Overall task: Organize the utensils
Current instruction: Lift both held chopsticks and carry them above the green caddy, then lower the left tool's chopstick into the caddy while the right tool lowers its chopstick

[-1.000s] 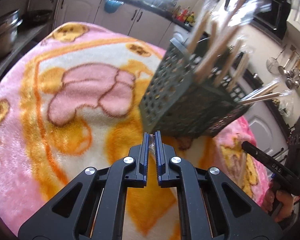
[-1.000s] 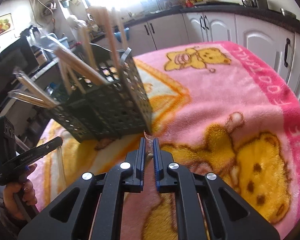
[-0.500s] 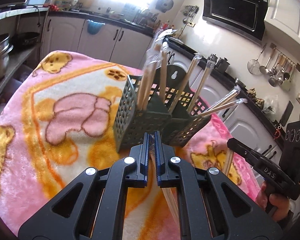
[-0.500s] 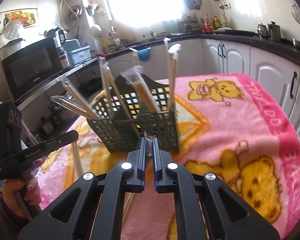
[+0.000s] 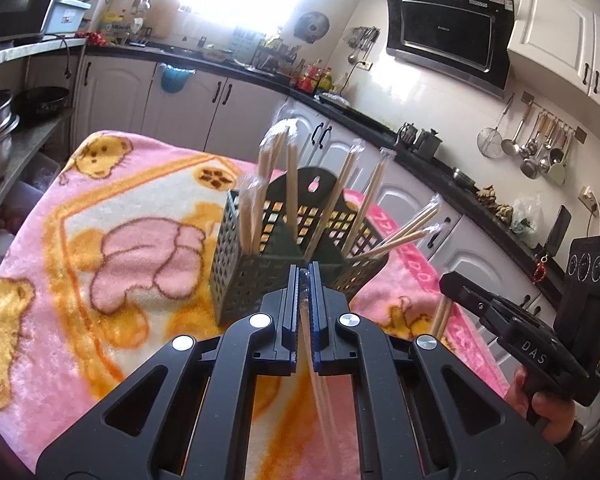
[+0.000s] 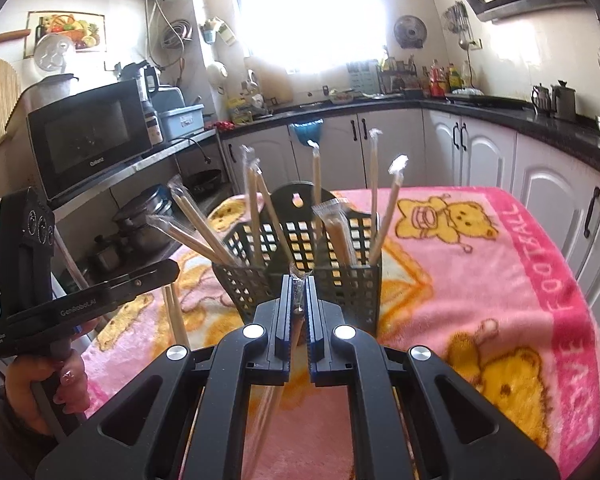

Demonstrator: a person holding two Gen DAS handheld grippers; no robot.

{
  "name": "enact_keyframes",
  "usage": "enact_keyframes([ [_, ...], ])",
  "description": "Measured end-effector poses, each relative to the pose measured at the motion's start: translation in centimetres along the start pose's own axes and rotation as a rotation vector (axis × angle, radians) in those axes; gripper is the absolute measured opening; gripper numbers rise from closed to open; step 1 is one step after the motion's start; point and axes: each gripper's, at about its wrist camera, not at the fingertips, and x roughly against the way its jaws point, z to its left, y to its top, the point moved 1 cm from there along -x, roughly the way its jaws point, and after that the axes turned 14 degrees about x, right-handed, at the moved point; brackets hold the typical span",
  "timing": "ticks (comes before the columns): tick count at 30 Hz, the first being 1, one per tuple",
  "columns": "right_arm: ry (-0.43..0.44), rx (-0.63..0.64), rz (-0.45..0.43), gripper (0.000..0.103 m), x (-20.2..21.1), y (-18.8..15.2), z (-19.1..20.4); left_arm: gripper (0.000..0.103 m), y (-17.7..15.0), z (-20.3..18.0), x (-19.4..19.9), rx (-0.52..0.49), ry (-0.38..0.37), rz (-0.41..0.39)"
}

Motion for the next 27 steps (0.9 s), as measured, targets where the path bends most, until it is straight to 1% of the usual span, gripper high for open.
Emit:
enact_keyframes([
  [9, -0.001, 0.038, -0.067, 0.006, 1.5, 2.2, 0.5, 0.002, 1.6, -2.6, 1.3, -0.049, -0.050, -0.046],
  [15, -0.012, 0.075, -0.138, 0.006, 2.7, 4.9, 0.7, 0.002, 3.4, -4.8, 2.2, -0.083, -0.089, -0.096],
  [21, -0.025, 0.094, -0.217, 0.006, 3.4, 8.2, 0.2, 0.002, 6.0, -7.3, 3.0, -0.119, -0.131, -0.170],
  [27, -0.060, 0.100, -0.303, 0.006, 4.2, 11.6, -0.9, 0.002, 8.9, -9.7, 3.4, -0.147, -0.167, -0.248],
])
